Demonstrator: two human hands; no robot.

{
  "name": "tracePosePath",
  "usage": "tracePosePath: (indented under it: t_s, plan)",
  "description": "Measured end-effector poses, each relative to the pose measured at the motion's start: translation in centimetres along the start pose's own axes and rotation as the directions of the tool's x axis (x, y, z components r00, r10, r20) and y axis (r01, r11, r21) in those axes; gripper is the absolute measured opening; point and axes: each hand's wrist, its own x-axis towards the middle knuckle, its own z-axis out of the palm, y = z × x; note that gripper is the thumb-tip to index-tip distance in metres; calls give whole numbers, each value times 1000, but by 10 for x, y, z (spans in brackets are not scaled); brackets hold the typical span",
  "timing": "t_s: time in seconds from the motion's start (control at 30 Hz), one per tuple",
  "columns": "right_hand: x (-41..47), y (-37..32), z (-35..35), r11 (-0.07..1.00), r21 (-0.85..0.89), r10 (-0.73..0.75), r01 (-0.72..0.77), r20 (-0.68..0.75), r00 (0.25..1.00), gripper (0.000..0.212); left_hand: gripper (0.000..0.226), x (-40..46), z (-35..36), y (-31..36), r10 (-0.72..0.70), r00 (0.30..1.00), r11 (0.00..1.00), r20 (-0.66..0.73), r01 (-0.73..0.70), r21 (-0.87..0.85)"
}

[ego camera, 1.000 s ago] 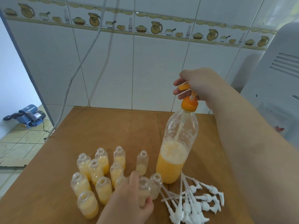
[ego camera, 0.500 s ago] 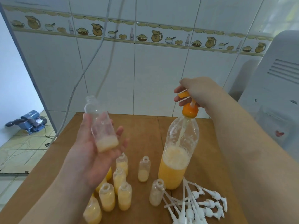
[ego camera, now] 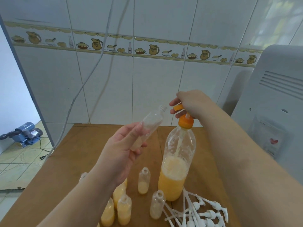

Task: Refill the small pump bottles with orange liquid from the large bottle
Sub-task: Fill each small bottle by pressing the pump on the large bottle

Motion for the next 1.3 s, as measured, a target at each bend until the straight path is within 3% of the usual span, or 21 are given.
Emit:
tracePosePath:
  t_s: [0.53, 0.73, 0.87, 1.0, 1.17, 1.3]
  plan:
    - [1, 0, -2, 999, -50, -9, 10, 28, 1000, 33, 45, 17, 4, 14, 107, 994, 975, 20, -108, 194]
    - [-3, 1, -1, 999, -8, -51, 51, 16, 999, 30, 47, 18, 7, 13, 94, 994, 976, 50, -101, 194]
    - [-2, 0, 0, 990, 120, -71, 71, -6, 997, 29, 40, 19, 13, 13, 95, 993, 980, 76, -107, 169]
    - [-10, -1, -1, 981, -142, -124, 132, 66, 990, 25, 32, 21, 15, 16, 173, 980, 938, 100, -195, 285]
    - [-11, 3, -1, 967, -189, -155, 169, 87, 984, 32, 31, 26, 17, 16, 269, 958, 870, 101, -287, 401]
    - [-4, 10, 2, 949, -266, -145, 168, 106, 984, 33, 31, 26, 17, 12, 247, 963, 849, 104, -267, 456]
